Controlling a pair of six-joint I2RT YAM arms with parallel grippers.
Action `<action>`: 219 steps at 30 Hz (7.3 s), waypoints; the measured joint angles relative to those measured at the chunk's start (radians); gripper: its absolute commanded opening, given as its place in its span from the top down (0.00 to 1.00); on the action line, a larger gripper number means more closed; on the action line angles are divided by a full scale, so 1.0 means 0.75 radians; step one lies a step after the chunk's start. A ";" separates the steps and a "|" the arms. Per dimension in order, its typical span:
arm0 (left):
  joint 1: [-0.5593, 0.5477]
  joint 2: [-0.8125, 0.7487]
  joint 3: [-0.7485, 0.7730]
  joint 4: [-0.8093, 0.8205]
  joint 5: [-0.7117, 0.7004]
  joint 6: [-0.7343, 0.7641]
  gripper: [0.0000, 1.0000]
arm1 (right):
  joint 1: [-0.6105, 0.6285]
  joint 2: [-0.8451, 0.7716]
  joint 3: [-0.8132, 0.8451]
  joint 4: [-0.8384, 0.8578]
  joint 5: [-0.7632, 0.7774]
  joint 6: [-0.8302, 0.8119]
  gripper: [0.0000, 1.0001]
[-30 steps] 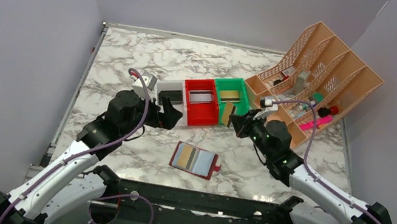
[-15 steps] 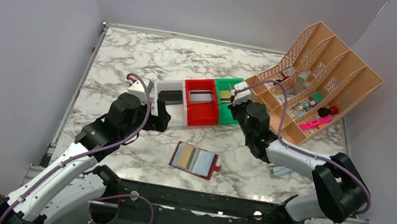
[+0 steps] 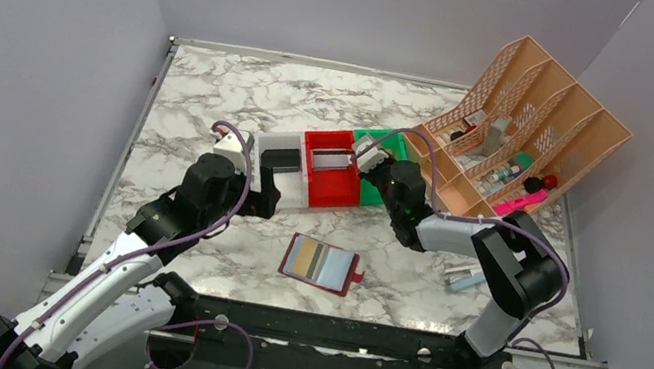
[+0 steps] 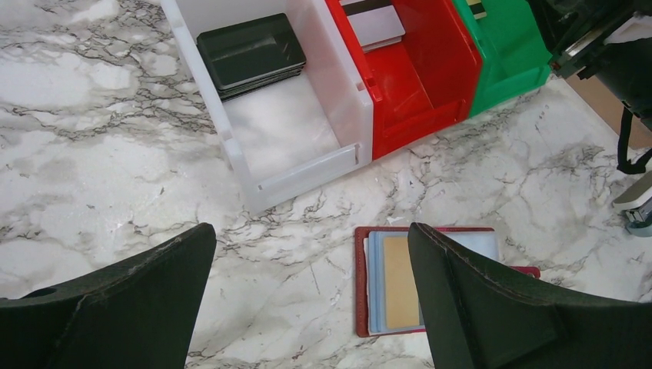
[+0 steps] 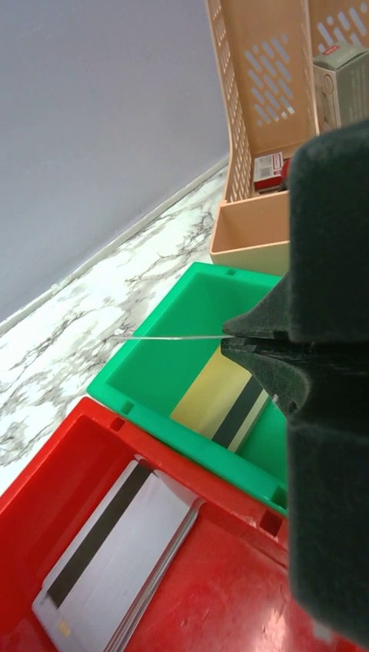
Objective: Take the credit cards out of the card holder
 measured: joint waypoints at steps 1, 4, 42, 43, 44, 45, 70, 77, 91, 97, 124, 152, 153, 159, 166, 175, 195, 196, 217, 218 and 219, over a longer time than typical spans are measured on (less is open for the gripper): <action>0.000 0.002 0.000 -0.002 0.000 0.001 0.01 | -0.006 0.017 0.001 0.015 -0.003 -0.021 0.99; 0.000 0.002 0.000 -0.006 0.000 0.002 0.01 | -0.024 0.059 0.000 0.036 -0.015 -0.065 0.99; 0.000 0.048 0.000 -0.037 -0.017 0.004 0.01 | -0.142 0.237 0.104 -0.055 -0.201 -0.183 0.82; 0.000 0.051 0.000 -0.037 -0.019 0.004 0.01 | -0.142 0.237 0.104 -0.060 -0.204 -0.186 0.79; 0.000 0.054 0.000 -0.038 -0.020 0.004 0.01 | -0.142 0.237 0.104 -0.068 -0.209 -0.188 0.75; 0.000 0.057 0.000 -0.038 -0.021 0.004 0.01 | -0.142 0.237 0.104 -0.079 -0.216 -0.188 0.73; 0.000 0.096 0.000 -0.050 -0.026 0.004 0.01 | -0.162 -0.048 0.105 -0.293 -0.215 0.273 0.66; 0.000 0.100 0.000 -0.050 -0.026 0.004 0.01 | -0.165 -0.375 0.162 -0.704 -0.417 1.057 0.67; 0.001 0.133 -0.026 0.008 0.149 -0.087 0.17 | 0.186 -0.572 -0.397 -0.564 -0.766 1.939 0.71; -0.019 0.326 -0.128 0.133 0.392 -0.178 0.31 | 0.392 -0.473 -0.379 -0.504 -0.663 2.077 0.76; -0.192 0.172 -0.167 0.207 0.232 -0.267 0.20 | 0.121 -0.476 0.179 -1.124 -0.063 1.669 0.17; -0.192 0.189 -0.167 0.146 0.194 -0.262 0.18 | 0.038 -0.084 0.367 -1.155 -0.467 1.497 0.18; -0.192 0.192 -0.167 0.147 0.195 -0.262 0.19 | 0.037 -0.089 0.358 -1.156 -0.477 1.497 0.19; -0.192 0.233 -0.187 0.196 0.226 -0.265 0.26 | 0.038 -0.247 0.220 -1.125 -0.539 1.548 0.29; -0.192 0.363 -0.240 0.300 0.329 -0.273 0.37 | 0.058 -0.461 -0.111 -0.897 -0.676 1.733 0.45; -0.199 0.467 -0.243 0.385 0.414 -0.267 0.46 | 0.275 -0.463 -0.392 -0.609 -0.737 2.015 0.57; -0.283 0.597 -0.304 0.502 0.440 -0.262 0.64 | 0.390 -0.182 -0.384 -0.401 -0.611 2.291 0.71; -0.288 0.602 -0.309 0.507 0.440 -0.261 0.68 | 0.390 -0.179 -0.396 -0.381 -0.602 2.309 0.72; -0.331 0.664 -0.328 0.578 0.416 -0.256 0.89 | 0.389 -0.183 -0.509 -0.219 -0.558 2.419 0.93; -0.331 0.669 -0.327 0.582 0.413 -0.257 0.89 | 0.389 -0.190 -0.513 -0.221 -0.555 2.418 0.90; -0.333 0.673 -0.326 0.586 0.409 -0.257 0.90 | 0.389 -0.197 -0.516 -0.225 -0.552 2.417 0.90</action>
